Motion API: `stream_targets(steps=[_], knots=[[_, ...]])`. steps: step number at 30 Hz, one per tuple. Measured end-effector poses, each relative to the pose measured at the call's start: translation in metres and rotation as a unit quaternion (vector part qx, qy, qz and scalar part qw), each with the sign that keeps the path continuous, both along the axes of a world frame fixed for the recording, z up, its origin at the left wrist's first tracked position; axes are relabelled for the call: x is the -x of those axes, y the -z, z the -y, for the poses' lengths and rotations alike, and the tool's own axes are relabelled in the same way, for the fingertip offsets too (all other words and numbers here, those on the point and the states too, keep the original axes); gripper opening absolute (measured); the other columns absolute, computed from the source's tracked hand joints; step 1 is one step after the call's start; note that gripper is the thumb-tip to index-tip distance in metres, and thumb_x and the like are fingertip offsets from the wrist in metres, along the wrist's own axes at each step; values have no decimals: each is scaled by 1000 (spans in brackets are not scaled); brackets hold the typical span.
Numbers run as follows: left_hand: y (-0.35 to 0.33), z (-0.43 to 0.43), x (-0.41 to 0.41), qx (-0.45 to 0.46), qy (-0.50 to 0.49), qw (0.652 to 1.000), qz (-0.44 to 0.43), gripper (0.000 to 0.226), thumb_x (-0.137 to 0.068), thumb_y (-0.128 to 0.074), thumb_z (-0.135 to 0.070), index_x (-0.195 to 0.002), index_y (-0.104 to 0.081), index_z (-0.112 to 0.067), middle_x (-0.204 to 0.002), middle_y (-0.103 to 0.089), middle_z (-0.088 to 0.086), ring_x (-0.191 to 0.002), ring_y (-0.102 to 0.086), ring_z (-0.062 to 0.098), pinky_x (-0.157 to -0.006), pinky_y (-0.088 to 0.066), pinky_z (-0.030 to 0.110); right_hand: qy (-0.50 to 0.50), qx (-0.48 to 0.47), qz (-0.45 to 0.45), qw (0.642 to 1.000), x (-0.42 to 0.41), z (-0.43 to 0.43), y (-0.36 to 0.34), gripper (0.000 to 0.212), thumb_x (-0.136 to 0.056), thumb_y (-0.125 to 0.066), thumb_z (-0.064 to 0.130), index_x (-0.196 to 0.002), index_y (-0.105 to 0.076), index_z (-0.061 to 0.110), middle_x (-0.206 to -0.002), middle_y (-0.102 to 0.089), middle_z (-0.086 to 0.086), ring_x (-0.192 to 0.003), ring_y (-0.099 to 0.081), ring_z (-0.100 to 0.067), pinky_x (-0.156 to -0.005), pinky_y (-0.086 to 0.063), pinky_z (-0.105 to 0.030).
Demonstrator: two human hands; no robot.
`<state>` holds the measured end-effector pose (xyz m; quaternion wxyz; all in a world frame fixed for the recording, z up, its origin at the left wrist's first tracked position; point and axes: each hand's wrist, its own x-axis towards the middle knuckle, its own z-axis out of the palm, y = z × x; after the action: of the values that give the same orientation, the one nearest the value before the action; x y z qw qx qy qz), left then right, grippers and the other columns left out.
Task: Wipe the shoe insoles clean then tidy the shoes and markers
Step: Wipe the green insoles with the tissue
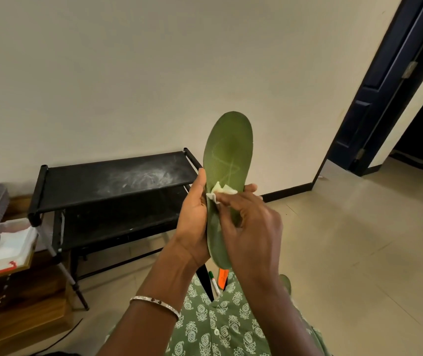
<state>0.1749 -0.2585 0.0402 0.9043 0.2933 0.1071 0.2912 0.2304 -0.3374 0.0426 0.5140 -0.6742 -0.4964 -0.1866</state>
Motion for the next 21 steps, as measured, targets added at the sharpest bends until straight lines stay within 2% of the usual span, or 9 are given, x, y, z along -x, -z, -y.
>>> stream_targets(steps=[2, 5, 7, 9, 12, 14, 17, 19, 21], knots=[[0, -2, 2, -17, -9, 1000, -3, 85, -96, -31, -70, -120, -69, 3, -123, -65, 24, -107, -67, 33, -105, -48, 46, -16, -1, 0, 1000, 8, 10, 8, 21, -83, -75, 5, -99, -78, 18, -95, -76, 4, -78, -69, -6, -67, -59, -27], [-3, -2, 2, -23, -34, 999, 0, 84, -97, -33, -68, -124, -65, 4, -129, -62, 26, -99, -66, 33, -107, -45, 49, -30, 11, 2, 999, 12, 17, 12, 20, -84, -75, 7, -100, -78, 19, -95, -75, 5, -76, -69, -5, -65, -59, -26], [-3, 1, 0, -24, -31, 999, -8, 82, -97, -34, -67, -128, -63, 3, -134, -59, 26, -103, -66, 34, -105, -46, 48, -23, 15, -2, 1000, 8, 14, 9, 19, -83, -75, 8, -97, -79, 19, -95, -76, 4, -76, -70, -8, -64, -60, -31], [-4, 4, -1, -23, -22, 999, -11, 80, -97, -35, -66, -134, -59, 0, -138, -56, 27, -118, -61, 37, -108, -45, 50, -6, 13, -8, 1000, 1, 8, 2, 18, -82, -76, 8, -96, -79, 19, -95, -76, 3, -76, -70, -10, -65, -60, -33], [-3, 5, -5, 1, -9, 1000, 3, 79, -96, -40, -64, -143, -50, -1, -147, -47, 26, -138, -46, 36, -115, -38, 48, 13, 5, -4, 1000, -7, 0, -5, 20, -83, -73, 6, -97, -79, 19, -96, -75, 5, -78, -69, -9, -68, -59, -29], [1, 3, -5, 12, -6, 1000, 8, 79, -95, -43, -64, -144, -48, -2, -150, -44, 25, -140, -44, 36, -115, -38, 47, 8, 11, 0, 1000, -7, -1, -5, 21, -85, -71, 5, -98, -79, 19, -97, -74, 7, -80, -68, -7, -70, -58, -26], [2, -1, -2, -3, -7, 1000, -3, 80, -95, -38, -67, -138, -56, -2, -142, -52, 27, -128, -56, 39, -111, -43, 51, -11, 20, 6, 1000, -3, 5, 1, 22, -86, -69, 3, -100, -78, 18, -100, -75, 6, -84, -69, -6, -72, -58, -24], [0, -3, 2, -12, -20, 1000, -8, 82, -96, -34, -68, -135, -58, 0, -139, -55, 26, -110, -65, 37, -104, -47, 50, -38, 27, 0, 999, 1, 13, 6, 21, -86, -70, 5, -99, -77, 19, -99, -75, 7, -81, -68, -2, -69, -58, -21], [-2, -6, 4, -18, -33, 999, -3, 83, -97, -33, -68, -136, -56, 2, -138, -55, 26, -100, -66, 33, -101, -49, 48, -66, 49, -9, 997, 6, 20, 10, 19, -88, -69, 8, -99, -76, 21, -97, -73, 11, -75, -65, 0, -65, -56, -19]])
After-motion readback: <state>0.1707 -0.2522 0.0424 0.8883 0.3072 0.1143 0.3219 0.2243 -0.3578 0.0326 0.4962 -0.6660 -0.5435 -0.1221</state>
